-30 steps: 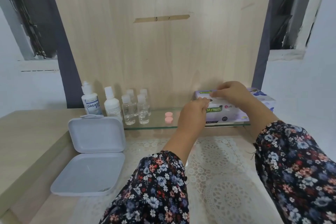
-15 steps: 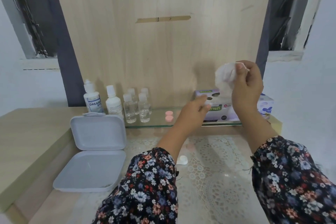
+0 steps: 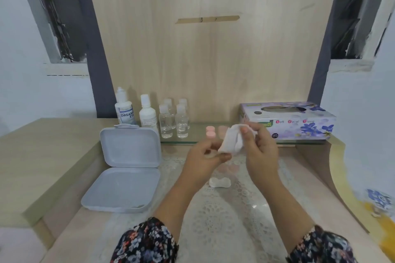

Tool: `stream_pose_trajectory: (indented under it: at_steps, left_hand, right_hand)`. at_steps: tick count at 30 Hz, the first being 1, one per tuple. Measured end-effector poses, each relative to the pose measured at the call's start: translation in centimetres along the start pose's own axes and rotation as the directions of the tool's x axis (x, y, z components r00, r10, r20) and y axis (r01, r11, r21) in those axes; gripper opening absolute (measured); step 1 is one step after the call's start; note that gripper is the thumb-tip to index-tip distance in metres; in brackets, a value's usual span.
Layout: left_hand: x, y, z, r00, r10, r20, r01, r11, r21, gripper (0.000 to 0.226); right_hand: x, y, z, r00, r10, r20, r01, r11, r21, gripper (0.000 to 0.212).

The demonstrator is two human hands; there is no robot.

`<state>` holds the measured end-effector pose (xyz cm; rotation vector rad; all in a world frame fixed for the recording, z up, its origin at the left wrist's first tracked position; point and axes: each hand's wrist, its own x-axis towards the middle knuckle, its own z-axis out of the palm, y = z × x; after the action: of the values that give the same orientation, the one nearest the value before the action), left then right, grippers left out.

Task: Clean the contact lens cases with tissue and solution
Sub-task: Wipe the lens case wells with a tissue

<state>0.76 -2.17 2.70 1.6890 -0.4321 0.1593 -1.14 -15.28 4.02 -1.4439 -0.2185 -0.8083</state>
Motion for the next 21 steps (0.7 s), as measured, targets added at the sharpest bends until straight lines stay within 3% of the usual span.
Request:
stream_pose_trajectory:
  at_steps: [4,9,13,17,21]
  left_hand:
    - [-1.3,-2.4,-1.0,0.993,-0.001,-0.121,-0.001,1.0,-0.015,0.007]
    - [-2.2,-3.5,-1.0,0.98,-0.126,-0.156,0.111,0.989,-0.098,0.017]
    - [-2.0,-4.1,-1.3,0.96,-0.146,-0.239,0.127,0.988,-0.092,0.032]
    - [-1.7,-4.6,-2.4,0.904,-0.162,-0.396,0.136,0.986,-0.093,0.037]
    - [-2.3,-4.3,-2.8,0.882,-0.067,-0.466,0.047,0.997,-0.054,0.02]
  right_hand:
    - [-2.5,1.7,0.1,0.993,0.09,0.072,-0.091,0.996,0.007,0.022]
    - [-3.9,3.9,-1.1,0.966,0.194,0.169,-0.173,0.977,-0.128,0.035]
    - [-4.1,4.3,-1.9,0.941,0.263,0.214,-0.218,0.952,-0.213,0.054]
    - [-3.5,4.4,-2.8,0.921,0.371,0.117,-0.312,0.884,-0.349,0.037]
    - [-3.3,4.6,-3.1,0.897,0.407,0.17,-0.263,0.803,-0.535,0.017]
